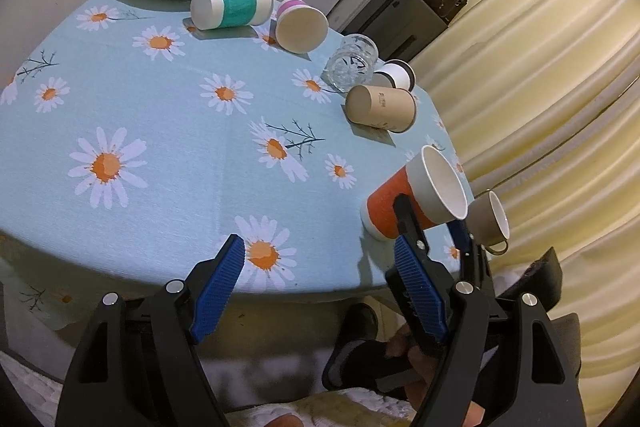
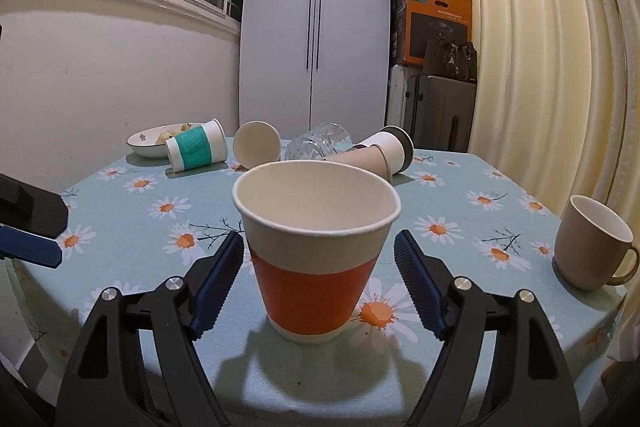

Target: Flip cup upright

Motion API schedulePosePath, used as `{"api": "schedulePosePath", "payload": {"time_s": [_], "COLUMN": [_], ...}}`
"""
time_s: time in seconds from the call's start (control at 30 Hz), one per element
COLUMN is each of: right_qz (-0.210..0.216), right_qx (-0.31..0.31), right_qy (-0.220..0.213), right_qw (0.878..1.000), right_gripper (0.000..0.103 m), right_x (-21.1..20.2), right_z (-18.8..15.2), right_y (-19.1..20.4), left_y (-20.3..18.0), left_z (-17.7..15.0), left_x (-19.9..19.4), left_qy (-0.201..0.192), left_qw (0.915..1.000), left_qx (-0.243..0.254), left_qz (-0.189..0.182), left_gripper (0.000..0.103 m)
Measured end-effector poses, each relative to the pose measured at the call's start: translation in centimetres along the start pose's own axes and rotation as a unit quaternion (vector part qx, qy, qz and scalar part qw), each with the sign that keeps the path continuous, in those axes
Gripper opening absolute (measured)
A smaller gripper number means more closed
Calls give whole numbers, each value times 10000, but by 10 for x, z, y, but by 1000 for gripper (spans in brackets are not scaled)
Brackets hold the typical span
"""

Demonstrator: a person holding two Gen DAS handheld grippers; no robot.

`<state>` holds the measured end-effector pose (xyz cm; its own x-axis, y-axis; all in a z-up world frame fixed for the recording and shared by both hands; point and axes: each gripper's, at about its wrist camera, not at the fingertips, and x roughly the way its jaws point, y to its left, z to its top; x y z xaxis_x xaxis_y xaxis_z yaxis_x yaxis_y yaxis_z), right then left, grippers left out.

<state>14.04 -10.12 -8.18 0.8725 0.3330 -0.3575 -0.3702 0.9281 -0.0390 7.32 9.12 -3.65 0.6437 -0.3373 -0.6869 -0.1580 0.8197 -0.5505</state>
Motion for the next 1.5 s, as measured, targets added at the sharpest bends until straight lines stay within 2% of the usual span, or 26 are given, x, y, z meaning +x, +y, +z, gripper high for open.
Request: {"api": "schedulePosePath", "payload": {"time_s": [0.3,0.4,0.47,0.7,0.8,0.87,0.9,0.93,1.13,1.37,1.5], "right_qz": [128,223,342,590,835,966,1013,1040,1196,1228,1192], "right_qx": [202,226,294,353,329,267,212,176,108,16,-49], "right_qy": [-140,-265,-337,-508,-368,-309,-306,-274,179,357,433], "right_qw": [9996,9991,9984,9963,9953,9945,9942,9940,9926,9918,9919], "right_gripper": [88,90,95,98,98,98,98,98,98,98,98], "right_x": [-31,-52,-68,-120,-136,-143,-147,-149,-150,-158,-161], "right_z": [17,27,33,48,54,58,60,61,62,54,49], "right_y": [-18,-25,-30,-50,-62,-69,-73,-76,-94,-109,-109], "left_y": [0,-5,-10,-25,-40,-48,-52,-59,-87,-104,-107], "left_z": [0,-2,-3,-11,-19,-26,-29,-35,-64,-89,-96], "left_x": [-5,-8,-11,-22,-30,-33,-34,-36,-47,-59,-61], "left_qy": [-106,-196,-273,-639,-890,-966,-1005,-1069,-1363,-1595,-1668], "left_qw": [9999,9993,9988,9938,9874,9843,9826,9791,9621,9506,9488], "left_qx": [73,253,362,831,1216,1413,1504,1677,2331,2645,2653], "left_qz": [94,168,187,366,479,431,414,417,388,314,388], "left_gripper": [75,75,75,76,76,82,89,90,91,96,96]}}
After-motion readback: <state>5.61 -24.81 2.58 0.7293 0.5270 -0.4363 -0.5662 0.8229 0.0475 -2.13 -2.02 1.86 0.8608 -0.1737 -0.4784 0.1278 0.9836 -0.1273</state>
